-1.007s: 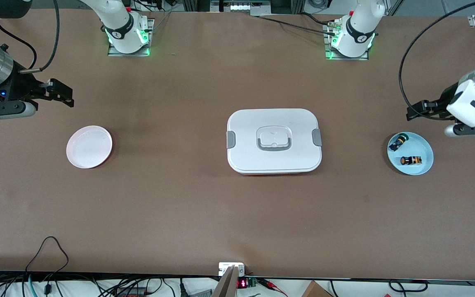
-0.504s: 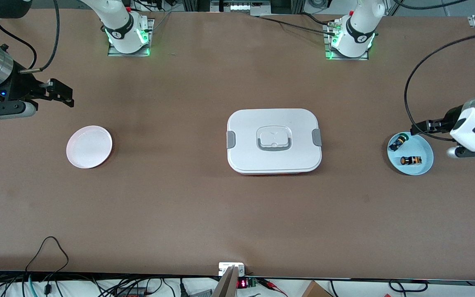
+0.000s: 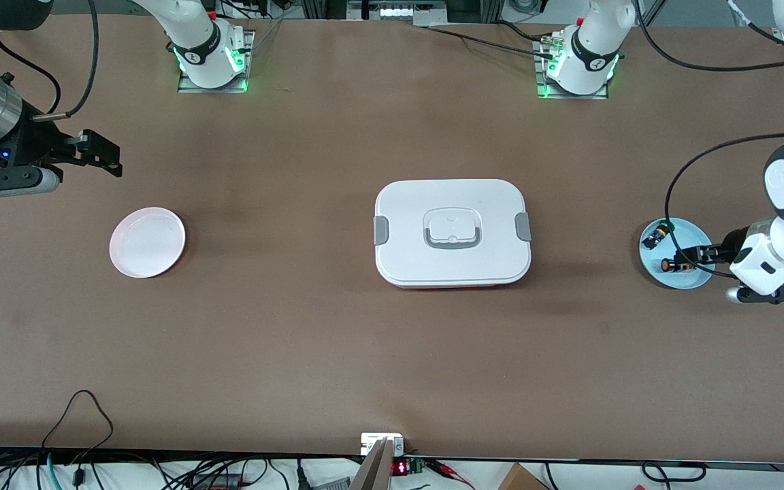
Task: Transfer orange switch to right arm and place
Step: 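Lower the left gripper onto the blue dish and grasp the orange switch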
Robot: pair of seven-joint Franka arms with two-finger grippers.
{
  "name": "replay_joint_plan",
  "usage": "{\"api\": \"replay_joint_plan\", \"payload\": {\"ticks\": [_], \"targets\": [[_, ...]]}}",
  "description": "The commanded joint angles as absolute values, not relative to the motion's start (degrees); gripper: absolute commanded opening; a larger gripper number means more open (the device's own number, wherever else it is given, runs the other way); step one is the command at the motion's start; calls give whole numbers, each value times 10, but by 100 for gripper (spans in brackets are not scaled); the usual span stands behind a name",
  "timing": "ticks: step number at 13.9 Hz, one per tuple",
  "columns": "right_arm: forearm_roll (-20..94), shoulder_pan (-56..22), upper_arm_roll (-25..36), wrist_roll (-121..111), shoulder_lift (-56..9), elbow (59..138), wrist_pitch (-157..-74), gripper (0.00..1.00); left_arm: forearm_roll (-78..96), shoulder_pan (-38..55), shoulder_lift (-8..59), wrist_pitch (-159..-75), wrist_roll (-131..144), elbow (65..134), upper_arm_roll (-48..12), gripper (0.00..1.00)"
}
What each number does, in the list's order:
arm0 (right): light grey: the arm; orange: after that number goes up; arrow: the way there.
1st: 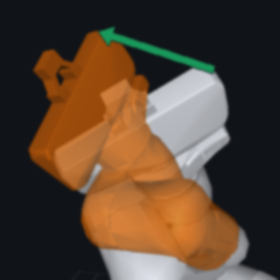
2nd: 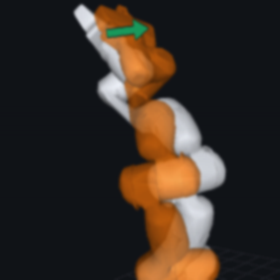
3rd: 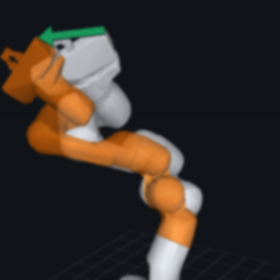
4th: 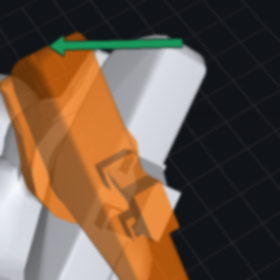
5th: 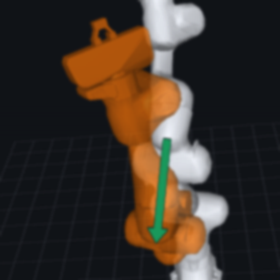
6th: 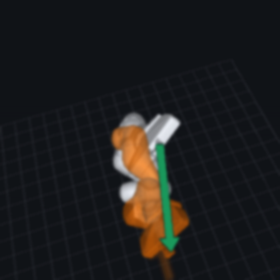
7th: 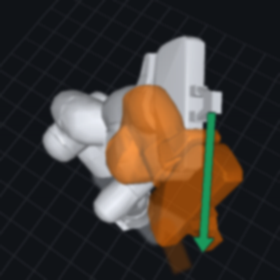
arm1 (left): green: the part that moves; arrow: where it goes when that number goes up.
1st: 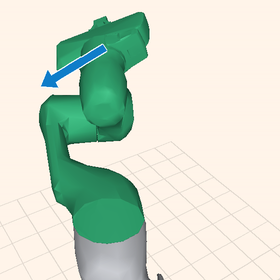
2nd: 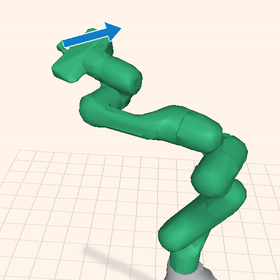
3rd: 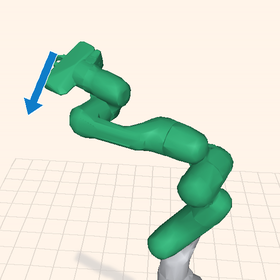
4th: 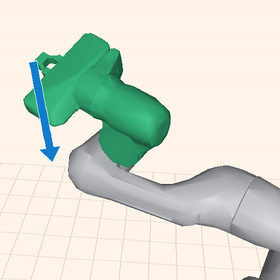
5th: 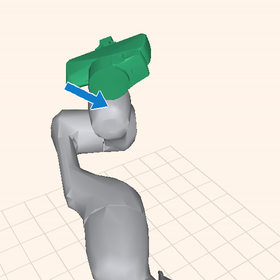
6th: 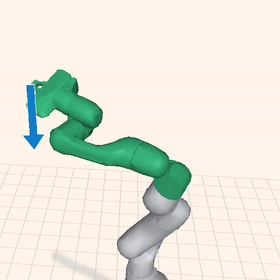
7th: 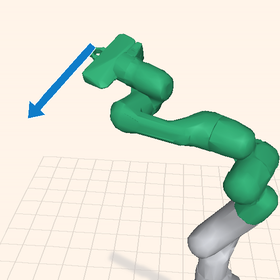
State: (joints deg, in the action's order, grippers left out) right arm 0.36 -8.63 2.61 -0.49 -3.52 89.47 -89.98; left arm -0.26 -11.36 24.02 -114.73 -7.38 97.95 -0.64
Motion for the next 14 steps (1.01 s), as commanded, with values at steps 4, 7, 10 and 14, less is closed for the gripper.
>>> {"api": "replay_joint_plan", "payload": {"ticks": [4, 7, 10, 14], "targets": [[5, -87, 25, -4, -38, 886, -898, 100, -13, -143, 246, -1318, -111, 1097, -9, 100], [5, -87, 26, -4, -38, 886, -898, 100, -13, -151, 257, -1380, -124, 1130, -9, 100], [5, -88, 25, -4, -38, 886, -898, 100, -13, -159, 262, -1412, -143, 1147, -9, 100], [5, -87, 26, -4, -38, 886, -898, 100, -13, -177, 280, -1421, -154, 1148, -9, 100]]}}
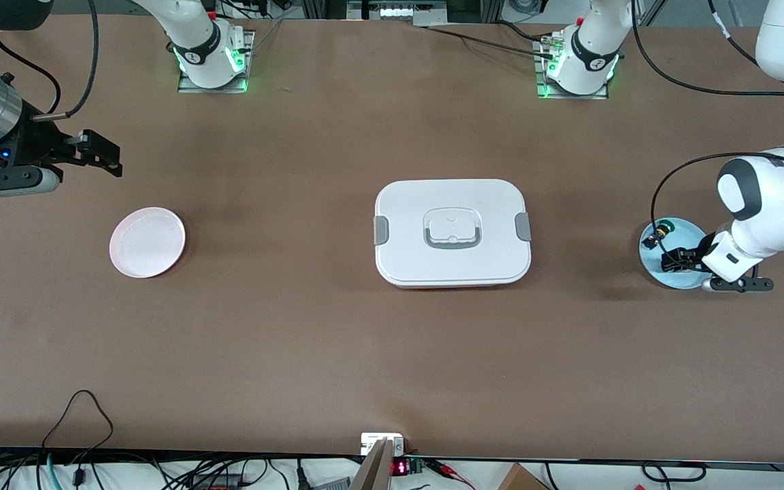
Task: Transfer orange switch to right arm and place
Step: 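Lower the left gripper onto the blue dish and grasp the orange switch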
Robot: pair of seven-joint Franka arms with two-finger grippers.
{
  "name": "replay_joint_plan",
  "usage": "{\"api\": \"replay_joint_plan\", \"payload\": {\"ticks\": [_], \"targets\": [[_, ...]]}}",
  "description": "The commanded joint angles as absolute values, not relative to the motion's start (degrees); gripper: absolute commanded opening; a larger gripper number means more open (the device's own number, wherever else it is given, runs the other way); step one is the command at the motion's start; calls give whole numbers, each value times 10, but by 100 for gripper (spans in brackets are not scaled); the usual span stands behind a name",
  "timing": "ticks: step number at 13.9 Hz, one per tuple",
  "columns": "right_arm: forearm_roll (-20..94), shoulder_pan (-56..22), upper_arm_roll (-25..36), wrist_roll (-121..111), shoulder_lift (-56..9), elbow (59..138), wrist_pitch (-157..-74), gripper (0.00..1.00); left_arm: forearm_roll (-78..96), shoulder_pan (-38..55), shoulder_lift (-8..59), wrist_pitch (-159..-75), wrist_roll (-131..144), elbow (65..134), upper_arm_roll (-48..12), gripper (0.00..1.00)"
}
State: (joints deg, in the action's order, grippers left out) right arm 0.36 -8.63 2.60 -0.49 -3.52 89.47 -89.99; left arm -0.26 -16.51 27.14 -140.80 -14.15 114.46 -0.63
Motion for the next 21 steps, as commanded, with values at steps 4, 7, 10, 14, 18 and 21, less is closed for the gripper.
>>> {"api": "replay_joint_plan", "payload": {"ticks": [4, 7, 10, 14, 18, 21], "targets": [[5, -87, 26, -4, -38, 886, -898, 100, -13, -179, 292, -1426, -154, 1148, -9, 100], [5, -87, 26, -4, -38, 886, -898, 100, -13, -179, 306, -1444, -154, 1148, -9, 100], [5, -87, 26, -4, -38, 886, -898, 100, -13, -185, 317, -1454, -155, 1148, -10, 100], [5, -89, 25, -2, -38, 886, -898, 100, -13, -185, 318, -1451, -160, 1147, -10, 57], [4, -98, 26, 2, -39, 879, -898, 100, -13, -185, 313, -1434, -160, 1139, -14, 42], [4, -98, 26, 2, -39, 879, -897, 100, -11, -185, 298, -1315, -160, 1093, -27, 38]]}}
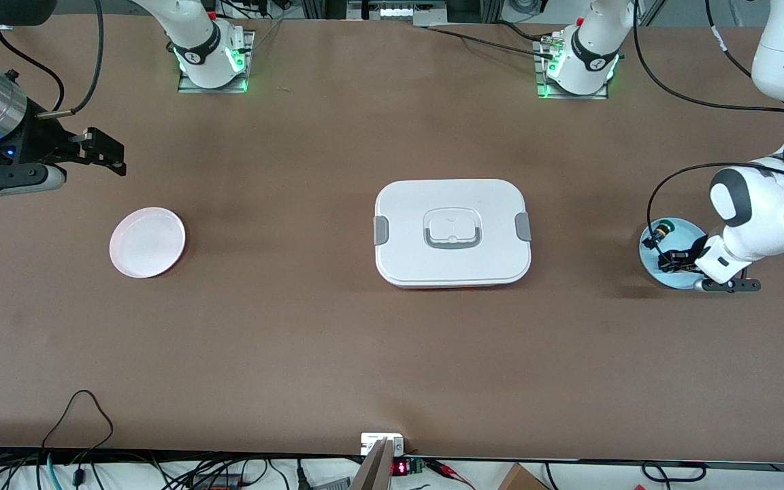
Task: Transfer orange switch to right arm and place
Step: 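Lift the orange switch with the left gripper and carry it over the box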
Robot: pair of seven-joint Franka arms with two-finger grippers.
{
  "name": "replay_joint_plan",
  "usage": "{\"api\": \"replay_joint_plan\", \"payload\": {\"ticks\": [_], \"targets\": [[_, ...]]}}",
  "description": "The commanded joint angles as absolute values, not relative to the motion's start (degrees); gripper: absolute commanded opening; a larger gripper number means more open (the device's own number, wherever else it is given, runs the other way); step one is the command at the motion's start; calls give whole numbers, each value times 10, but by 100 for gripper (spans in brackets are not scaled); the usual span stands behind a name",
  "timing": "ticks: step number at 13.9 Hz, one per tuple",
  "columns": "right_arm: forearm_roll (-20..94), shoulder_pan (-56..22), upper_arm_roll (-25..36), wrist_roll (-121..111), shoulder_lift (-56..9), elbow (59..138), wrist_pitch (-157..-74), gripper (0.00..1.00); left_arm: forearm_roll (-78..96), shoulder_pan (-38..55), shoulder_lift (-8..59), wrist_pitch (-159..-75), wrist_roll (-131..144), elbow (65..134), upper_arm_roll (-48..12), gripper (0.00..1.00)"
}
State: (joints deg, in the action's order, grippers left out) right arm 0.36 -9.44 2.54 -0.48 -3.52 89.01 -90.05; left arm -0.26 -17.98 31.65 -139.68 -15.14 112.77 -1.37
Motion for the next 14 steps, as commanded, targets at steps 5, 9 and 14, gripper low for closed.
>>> {"api": "replay_joint_plan", "payload": {"ticks": [5, 9, 14], "targets": [[4, -93, 28, -2, -42, 878, -898, 100, 10, -181, 298, -1081, -160, 968, -55, 30], [-19, -90, 32, -6, -47, 877, -899, 100, 88, -182, 299, -936, -167, 884, -93, 29], [-33, -91, 32, 2, -47, 876, -899, 100, 247, -183, 286, -854, -175, 834, -140, 23]]}}
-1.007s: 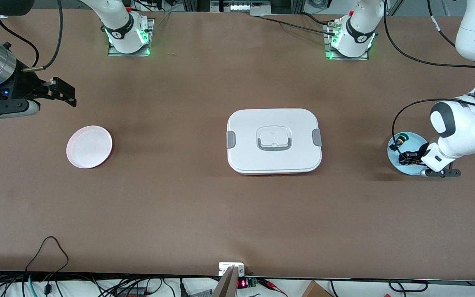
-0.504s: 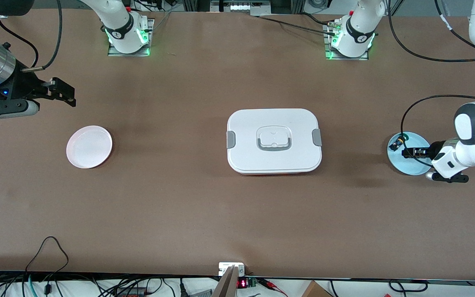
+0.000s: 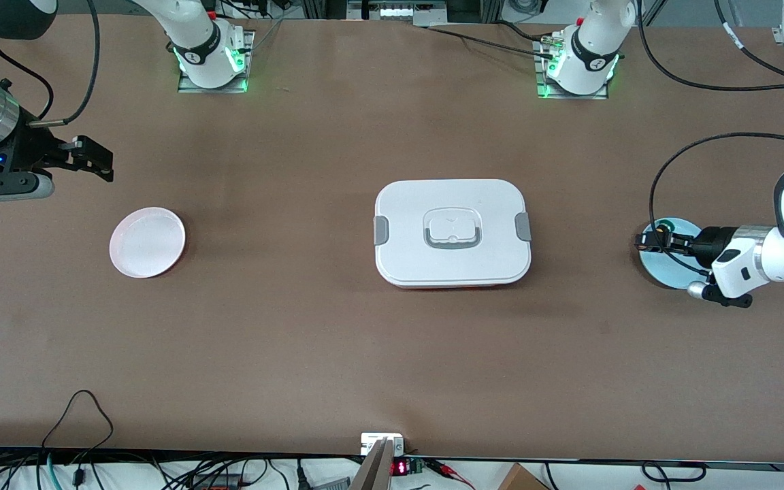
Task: Transfer orange switch to right arm and place
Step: 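Lift the orange switch with the left gripper and carry it over the box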
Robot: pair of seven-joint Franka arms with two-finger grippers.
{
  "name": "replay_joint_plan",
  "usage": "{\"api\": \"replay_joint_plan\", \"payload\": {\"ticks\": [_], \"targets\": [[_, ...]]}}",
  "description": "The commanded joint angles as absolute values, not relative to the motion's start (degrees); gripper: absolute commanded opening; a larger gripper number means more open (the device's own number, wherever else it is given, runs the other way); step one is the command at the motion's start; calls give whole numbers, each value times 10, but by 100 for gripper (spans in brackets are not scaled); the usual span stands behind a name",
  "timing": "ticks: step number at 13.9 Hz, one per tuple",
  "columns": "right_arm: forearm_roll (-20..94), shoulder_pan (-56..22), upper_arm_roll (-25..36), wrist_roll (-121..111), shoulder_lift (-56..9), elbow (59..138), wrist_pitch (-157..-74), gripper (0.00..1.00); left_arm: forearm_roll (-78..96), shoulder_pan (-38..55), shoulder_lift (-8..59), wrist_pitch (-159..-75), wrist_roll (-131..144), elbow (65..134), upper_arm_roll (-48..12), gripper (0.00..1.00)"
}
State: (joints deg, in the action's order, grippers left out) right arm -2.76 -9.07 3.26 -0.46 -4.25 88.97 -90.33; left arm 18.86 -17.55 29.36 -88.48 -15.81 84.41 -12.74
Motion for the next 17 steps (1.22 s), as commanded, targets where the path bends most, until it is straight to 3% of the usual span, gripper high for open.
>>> {"api": "replay_joint_plan", "payload": {"ticks": [1, 7, 10, 17], "targets": [[-35, -94, 31, -3, -47, 877, -897, 100, 272, -181, 278, -833, -165, 832, -154, 19], [-38, -107, 28, -25, -43, 880, -874, 100, 459, -183, 265, -829, -224, 824, -244, 18], [-27, -107, 29, -118, -51, 884, -853, 100, 475, -184, 265, -897, -349, 834, -313, 17], [327, -95, 33, -100, -120, 901, -826, 100, 582, -156, 270, -1165, -606, 900, -415, 12]]}}
